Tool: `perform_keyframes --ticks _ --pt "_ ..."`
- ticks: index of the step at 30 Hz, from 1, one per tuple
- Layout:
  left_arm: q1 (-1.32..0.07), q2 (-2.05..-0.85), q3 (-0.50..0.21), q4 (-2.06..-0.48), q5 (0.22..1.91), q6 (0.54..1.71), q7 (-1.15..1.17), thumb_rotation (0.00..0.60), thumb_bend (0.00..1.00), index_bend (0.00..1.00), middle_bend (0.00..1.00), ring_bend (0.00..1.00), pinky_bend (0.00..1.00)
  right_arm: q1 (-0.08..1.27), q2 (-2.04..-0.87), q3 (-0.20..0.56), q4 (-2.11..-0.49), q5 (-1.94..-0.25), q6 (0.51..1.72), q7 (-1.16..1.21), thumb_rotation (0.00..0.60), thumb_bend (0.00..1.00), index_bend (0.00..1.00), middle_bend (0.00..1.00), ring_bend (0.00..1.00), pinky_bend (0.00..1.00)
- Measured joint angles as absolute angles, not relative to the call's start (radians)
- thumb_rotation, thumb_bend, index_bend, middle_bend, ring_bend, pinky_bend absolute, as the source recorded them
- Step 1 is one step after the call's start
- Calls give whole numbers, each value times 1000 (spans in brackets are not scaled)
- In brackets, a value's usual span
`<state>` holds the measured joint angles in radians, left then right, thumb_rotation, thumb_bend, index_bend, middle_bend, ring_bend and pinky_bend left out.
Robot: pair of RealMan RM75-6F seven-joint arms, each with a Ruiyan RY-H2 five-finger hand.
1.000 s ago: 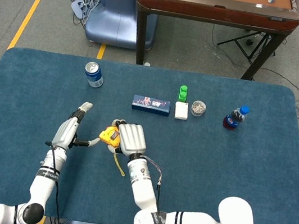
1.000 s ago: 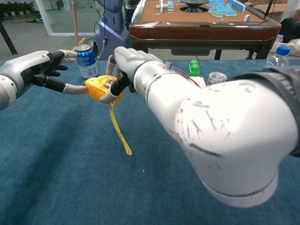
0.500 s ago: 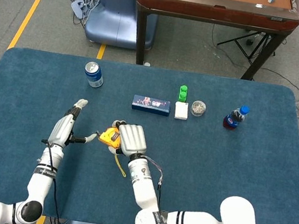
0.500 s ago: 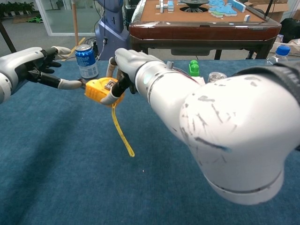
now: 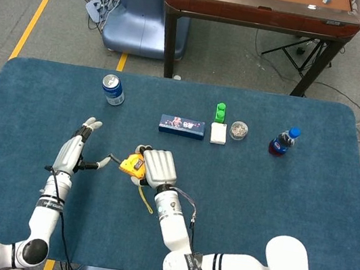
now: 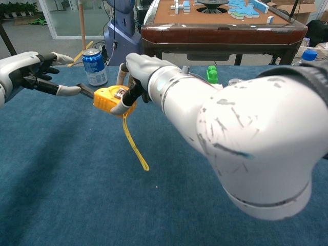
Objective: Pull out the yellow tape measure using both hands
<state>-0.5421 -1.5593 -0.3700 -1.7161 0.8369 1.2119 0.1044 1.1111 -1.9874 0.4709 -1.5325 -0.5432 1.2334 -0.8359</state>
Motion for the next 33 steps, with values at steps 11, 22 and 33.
perform_keyframes --ticks 11,22,33 --pt "-540 -1558 -370 -1706 836 1205 89 600 351 346 0 0 0 1115 -1984 470 -1534 -534 1236 -836 600 768 754 722 690 428" --pt "-539 -1552 -368 -1705 831 1184 72 600 393 510 0 0 0 1119 -1980 478 -1526 -520 1237 -834 600 768 754 722 690 428" --pt "-533 -1551 -370 -1695 840 1184 46 600 398 574 15 0 0 1120 -1967 475 -1529 -510 1229 -833 600 768 754 722 690 428"
